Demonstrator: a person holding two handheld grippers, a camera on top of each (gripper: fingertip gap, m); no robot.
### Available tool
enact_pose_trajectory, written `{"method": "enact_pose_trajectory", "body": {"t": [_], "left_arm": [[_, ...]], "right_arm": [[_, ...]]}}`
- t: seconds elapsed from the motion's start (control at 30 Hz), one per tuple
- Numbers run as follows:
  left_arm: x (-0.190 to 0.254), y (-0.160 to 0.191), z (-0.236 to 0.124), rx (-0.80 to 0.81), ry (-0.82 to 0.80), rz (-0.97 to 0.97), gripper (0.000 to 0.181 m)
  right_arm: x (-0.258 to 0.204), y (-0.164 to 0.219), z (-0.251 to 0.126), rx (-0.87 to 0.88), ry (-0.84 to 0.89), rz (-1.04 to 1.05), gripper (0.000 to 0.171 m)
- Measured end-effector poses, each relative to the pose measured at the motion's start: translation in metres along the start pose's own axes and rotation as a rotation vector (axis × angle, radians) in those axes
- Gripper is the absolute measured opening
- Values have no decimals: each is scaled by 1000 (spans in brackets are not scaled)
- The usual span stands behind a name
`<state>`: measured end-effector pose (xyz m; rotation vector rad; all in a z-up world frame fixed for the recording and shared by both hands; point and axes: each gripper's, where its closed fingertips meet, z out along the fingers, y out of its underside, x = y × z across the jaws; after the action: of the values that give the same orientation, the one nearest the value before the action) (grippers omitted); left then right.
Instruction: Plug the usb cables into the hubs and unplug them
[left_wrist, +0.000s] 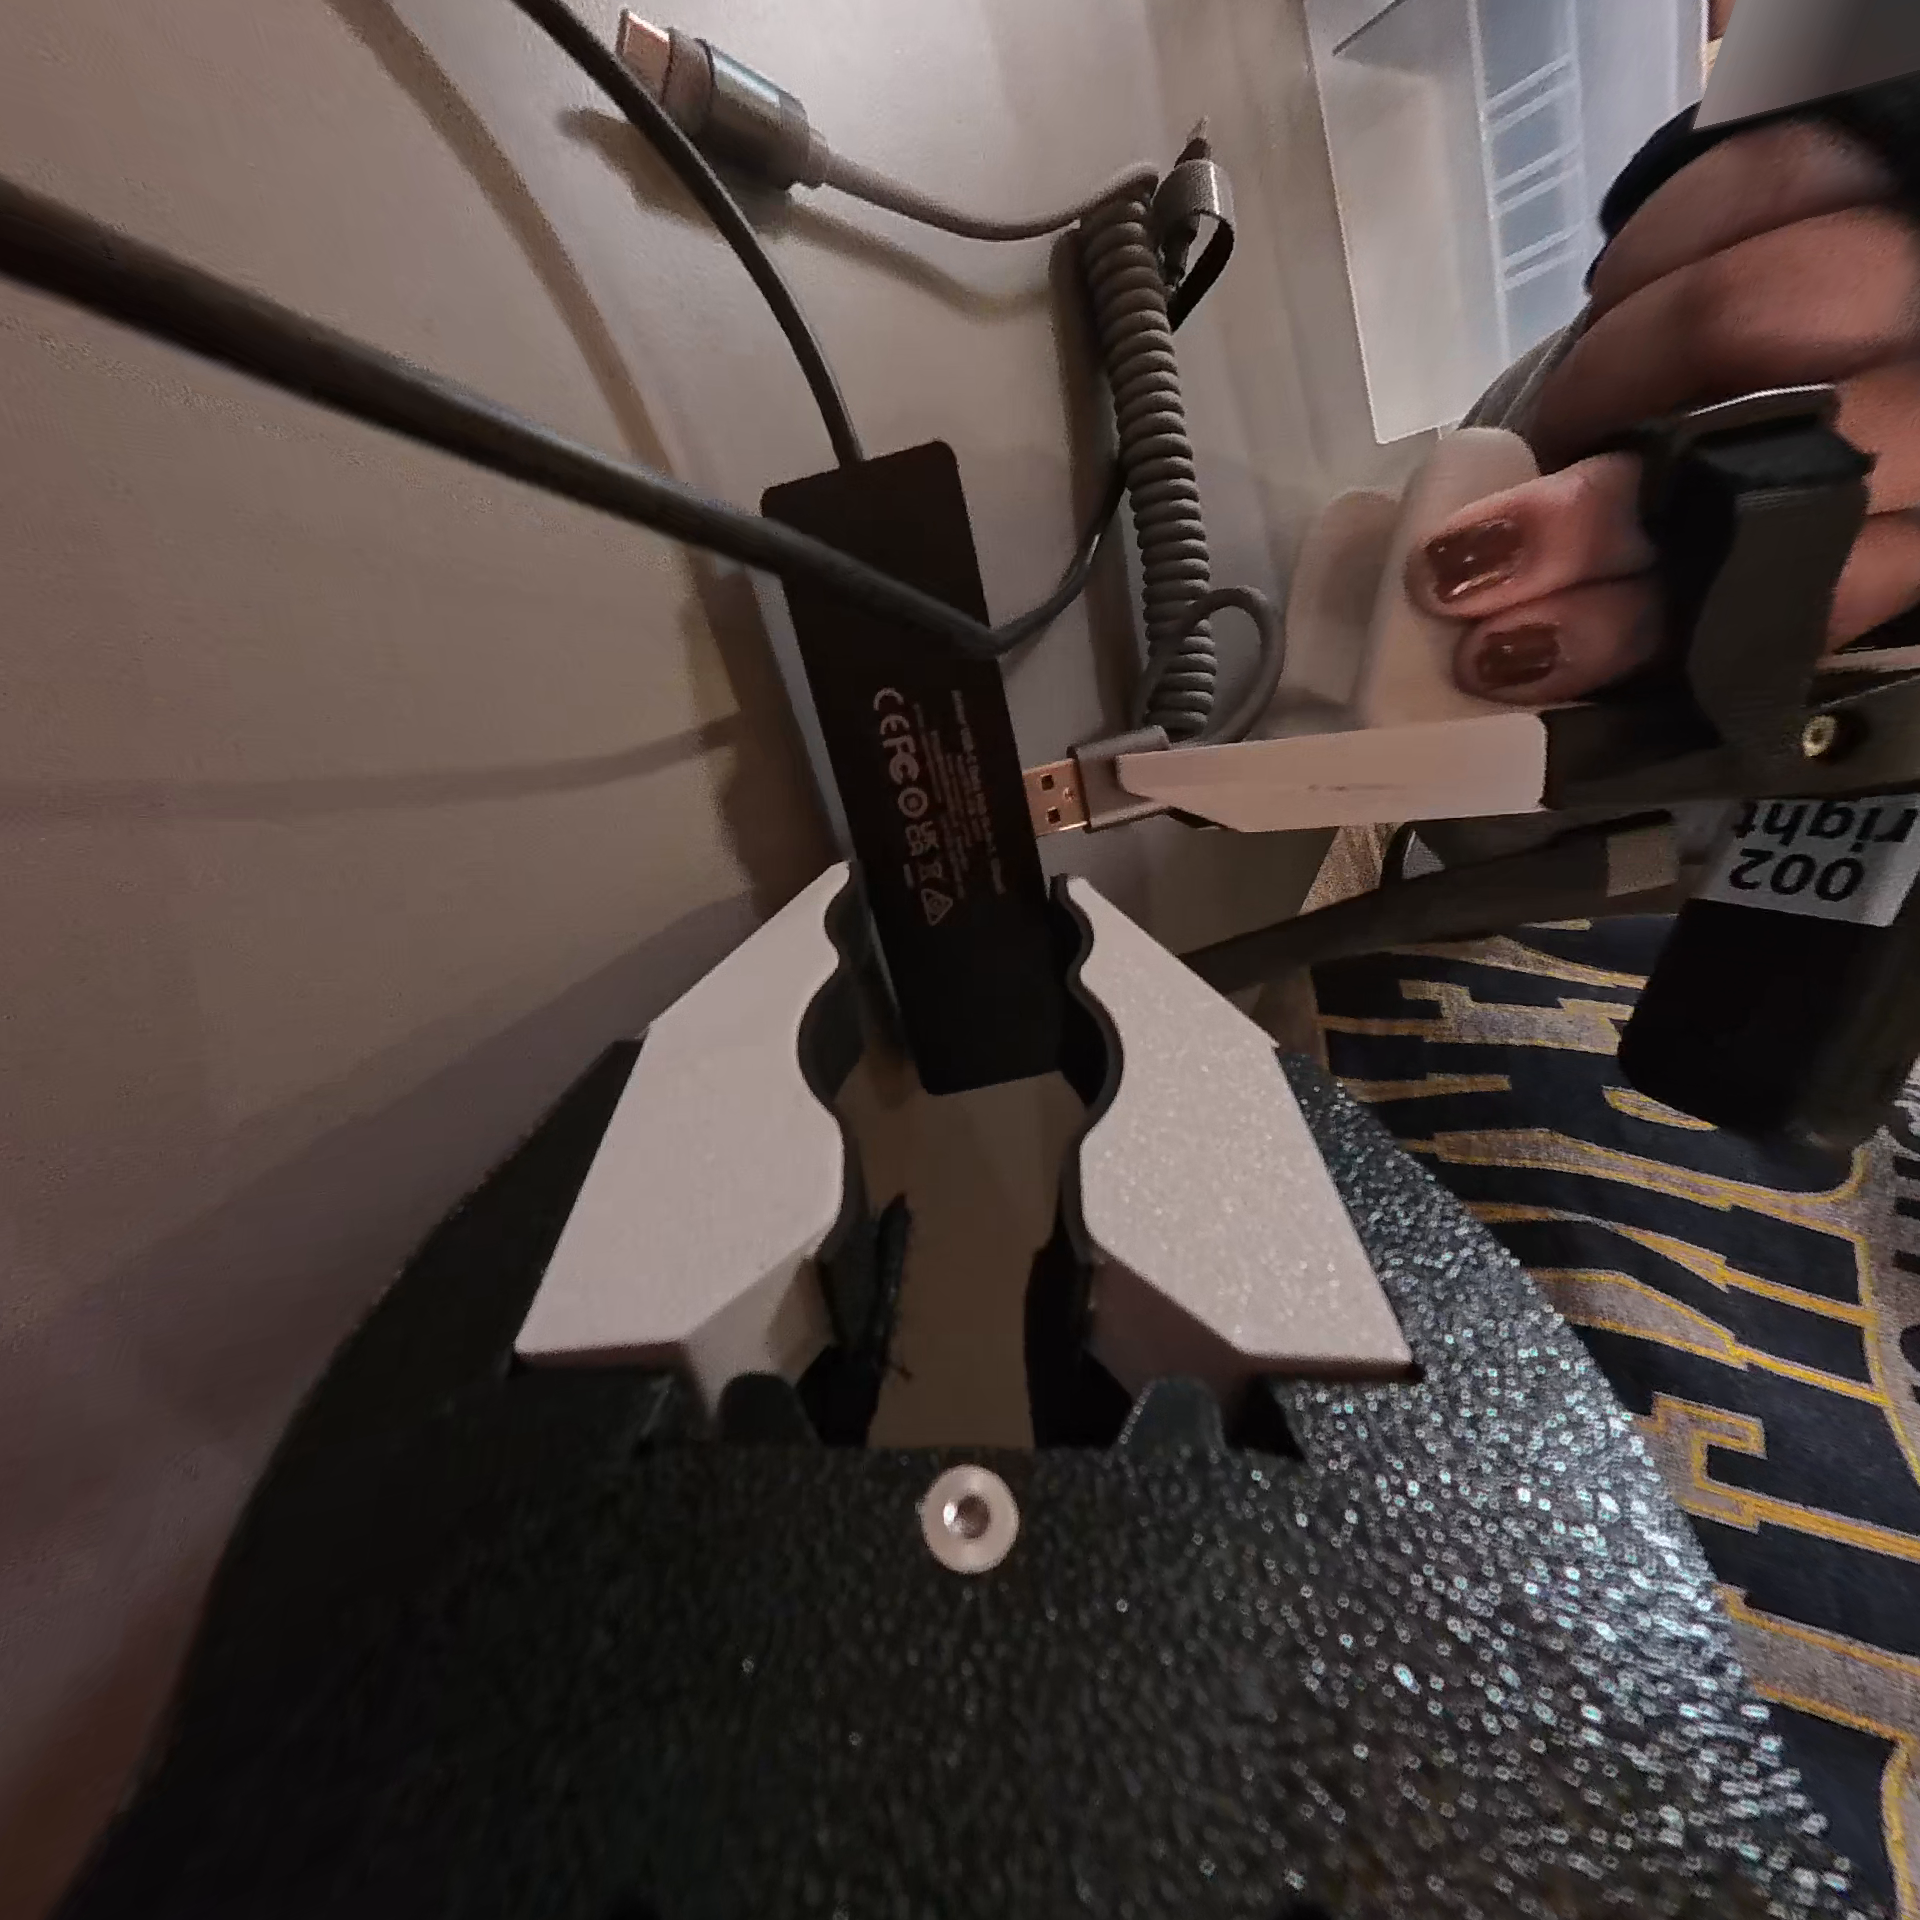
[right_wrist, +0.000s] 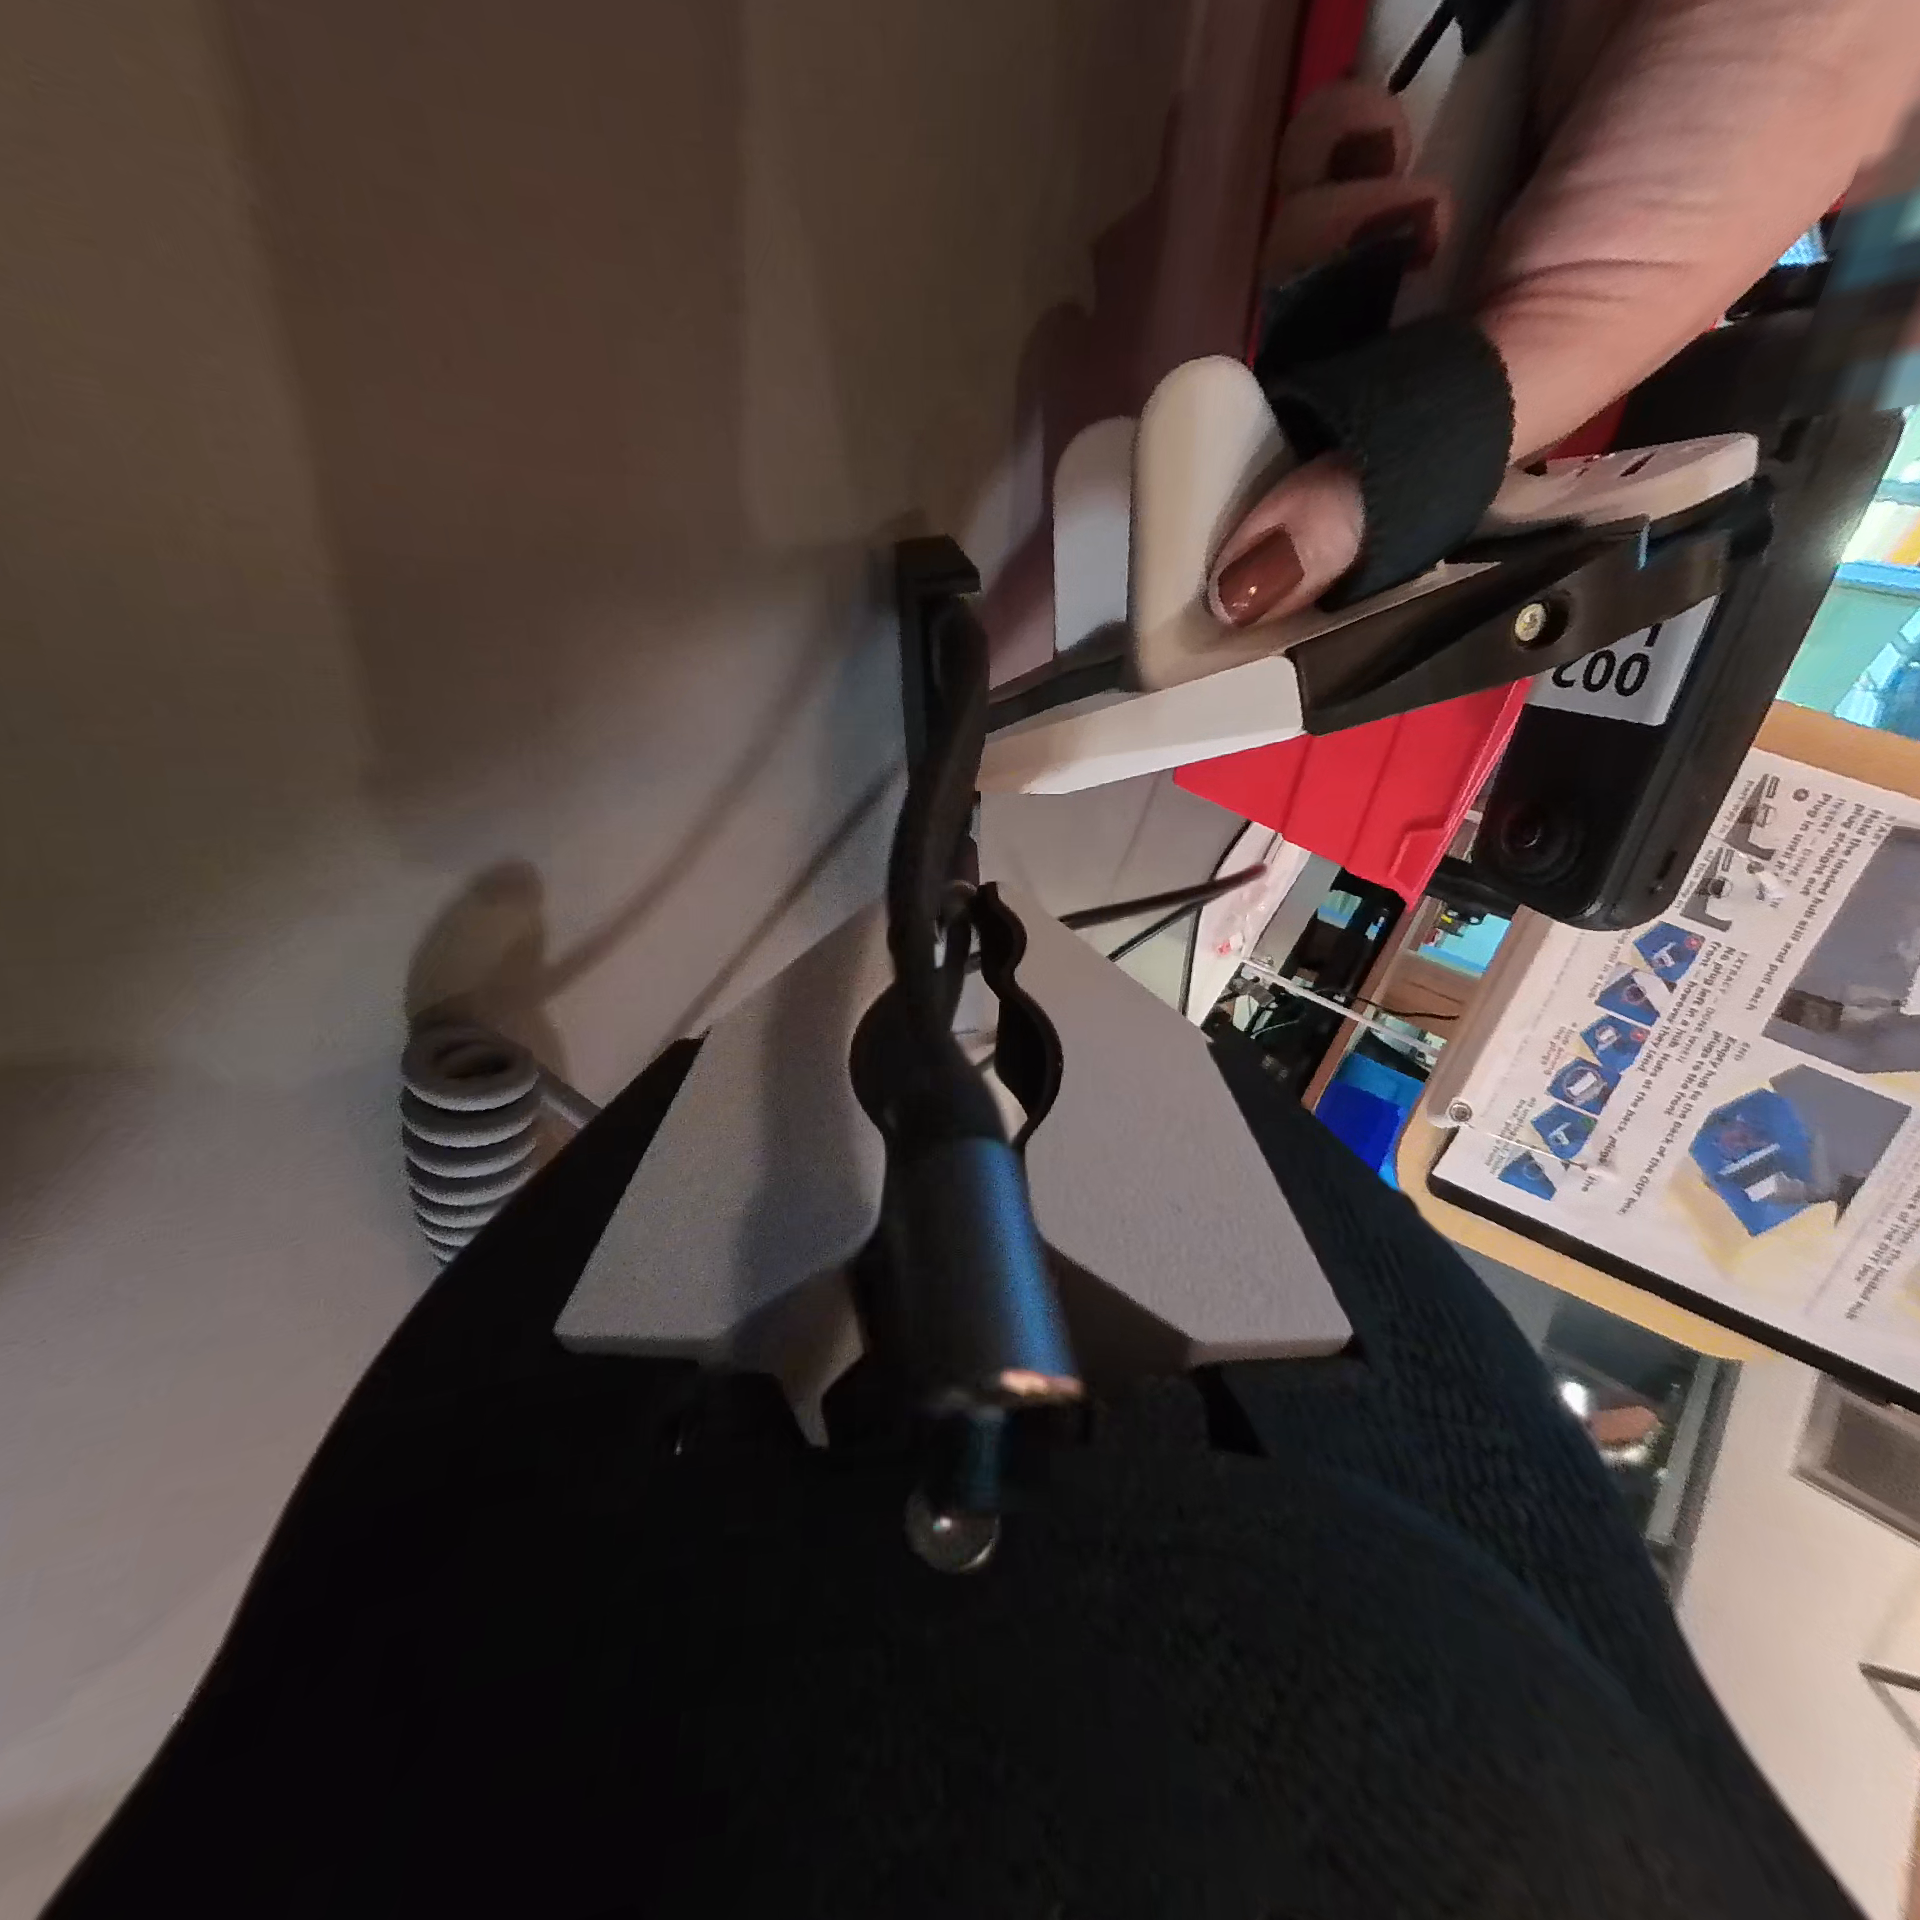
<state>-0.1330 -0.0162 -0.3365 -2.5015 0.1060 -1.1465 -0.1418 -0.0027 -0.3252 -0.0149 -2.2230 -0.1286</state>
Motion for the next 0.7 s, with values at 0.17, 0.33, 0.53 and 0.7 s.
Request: {"method": "enact_pose_trajectory", "body": {"t": [0.17, 0.33, 0.53, 0.7], "left_arm": [[0, -2, 0, 23, -7, 3, 34], [21, 3, -11, 114, 32, 116, 87], [9, 15, -30, 183, -437, 698, 87], [-21, -4, -33, 44, -865, 1146, 64]], "right_arm": [[-2, 3, -1, 46, -31, 180, 7], [-1, 7, 5, 73, -58, 305, 6], [3, 19, 9, 83, -55, 407, 6], [7, 21, 8, 122, -64, 481, 7]]}}
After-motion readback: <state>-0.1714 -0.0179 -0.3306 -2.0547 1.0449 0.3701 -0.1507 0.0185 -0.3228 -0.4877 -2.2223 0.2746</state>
